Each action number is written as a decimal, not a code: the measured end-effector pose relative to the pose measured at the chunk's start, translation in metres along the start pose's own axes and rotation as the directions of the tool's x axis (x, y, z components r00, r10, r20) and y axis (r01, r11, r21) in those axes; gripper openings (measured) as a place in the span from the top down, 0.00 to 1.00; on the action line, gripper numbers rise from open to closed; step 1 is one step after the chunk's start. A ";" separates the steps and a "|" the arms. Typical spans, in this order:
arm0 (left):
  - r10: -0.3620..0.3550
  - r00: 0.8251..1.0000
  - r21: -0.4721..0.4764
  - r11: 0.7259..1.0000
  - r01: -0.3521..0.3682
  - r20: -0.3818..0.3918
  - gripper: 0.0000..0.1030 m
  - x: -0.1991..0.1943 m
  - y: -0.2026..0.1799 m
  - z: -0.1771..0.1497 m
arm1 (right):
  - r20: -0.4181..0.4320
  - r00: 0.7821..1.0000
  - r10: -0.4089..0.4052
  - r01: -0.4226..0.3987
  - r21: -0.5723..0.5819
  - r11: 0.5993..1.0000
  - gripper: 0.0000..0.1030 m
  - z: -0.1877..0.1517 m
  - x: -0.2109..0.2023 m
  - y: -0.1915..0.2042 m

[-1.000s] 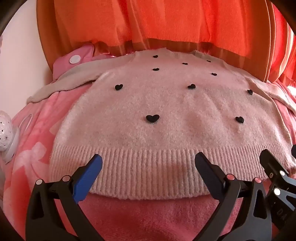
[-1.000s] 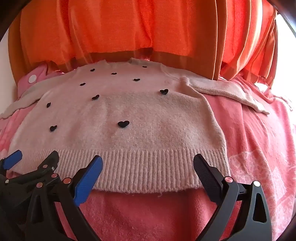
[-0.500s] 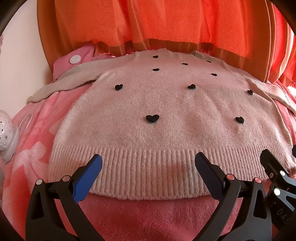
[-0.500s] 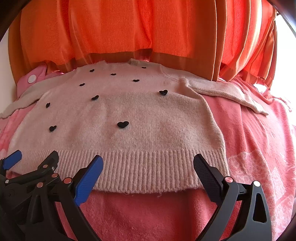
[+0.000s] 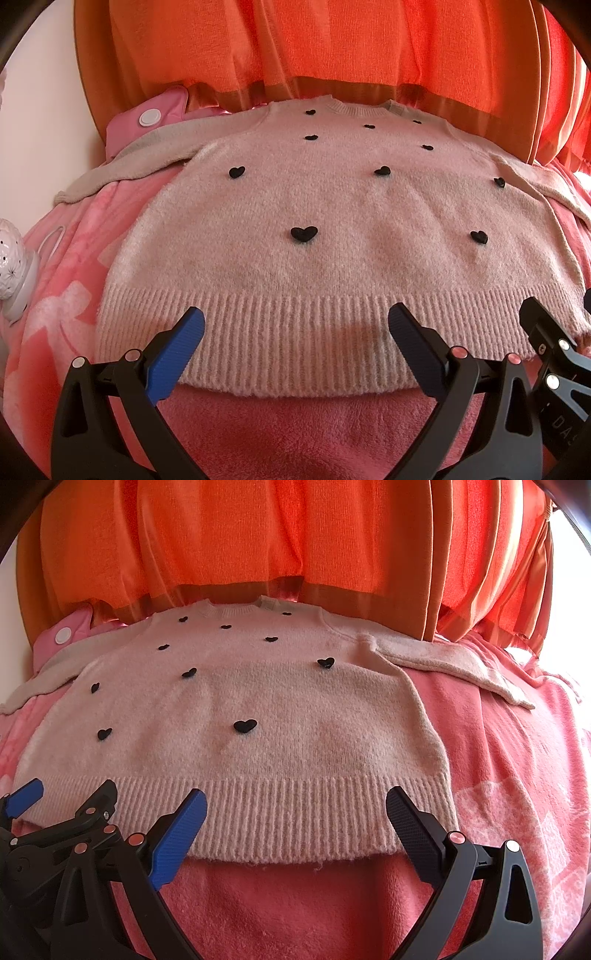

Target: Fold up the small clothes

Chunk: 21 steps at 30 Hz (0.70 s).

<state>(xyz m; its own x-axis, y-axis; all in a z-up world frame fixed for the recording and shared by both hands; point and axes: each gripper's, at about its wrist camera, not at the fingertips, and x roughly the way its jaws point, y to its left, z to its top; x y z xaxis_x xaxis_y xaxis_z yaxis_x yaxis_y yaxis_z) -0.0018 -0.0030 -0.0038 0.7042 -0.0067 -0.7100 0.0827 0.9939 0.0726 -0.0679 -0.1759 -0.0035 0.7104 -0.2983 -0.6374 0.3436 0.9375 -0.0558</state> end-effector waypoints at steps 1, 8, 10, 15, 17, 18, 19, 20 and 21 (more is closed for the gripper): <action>-0.002 1.000 -0.001 1.000 0.002 0.000 0.06 0.000 0.000 0.000 | 0.000 1.000 0.000 0.000 0.001 1.000 0.07 0.000 0.000 0.000; -0.002 1.000 0.000 1.000 0.002 0.000 0.06 0.000 0.000 0.000 | -0.001 1.000 0.001 -0.001 0.001 1.000 0.07 0.000 0.000 -0.001; -0.002 1.000 -0.001 1.000 0.002 0.000 0.06 0.000 0.001 0.000 | 0.000 1.000 0.000 0.000 -0.001 1.000 0.07 0.000 0.000 -0.001; -0.002 1.000 0.000 1.000 0.002 0.001 0.06 0.000 0.001 0.000 | 0.001 1.000 -0.001 0.001 -0.001 1.000 0.07 0.000 0.000 0.000; -0.001 1.000 0.000 1.000 0.001 0.000 0.06 0.000 0.001 -0.001 | -0.001 1.000 -0.001 0.001 -0.001 1.000 0.07 0.000 0.000 -0.001; -0.001 1.000 0.000 1.000 0.001 0.000 0.06 0.001 0.001 -0.001 | -0.001 1.000 0.000 0.000 -0.001 1.000 0.07 0.000 0.000 -0.001; -0.002 1.000 0.000 1.000 0.002 0.000 0.06 0.000 0.001 -0.001 | -0.002 1.000 0.000 0.000 -0.001 1.000 0.07 0.000 0.000 -0.001; -0.001 1.000 0.001 1.000 0.001 0.000 0.06 0.000 0.001 -0.001 | 0.000 1.000 -0.001 0.001 -0.001 1.000 0.07 -0.001 0.001 0.000; -0.001 1.000 0.001 1.000 0.001 0.000 0.06 0.000 0.001 -0.001 | 0.000 1.000 -0.001 0.001 -0.002 1.000 0.07 -0.001 0.000 0.000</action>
<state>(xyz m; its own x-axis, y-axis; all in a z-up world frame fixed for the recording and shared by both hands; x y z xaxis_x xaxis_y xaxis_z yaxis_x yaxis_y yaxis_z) -0.0021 -0.0018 -0.0046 0.7041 -0.0082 -0.7100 0.0842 0.9938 0.0720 -0.0682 -0.1764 -0.0044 0.7102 -0.2997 -0.6370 0.3436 0.9373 -0.0580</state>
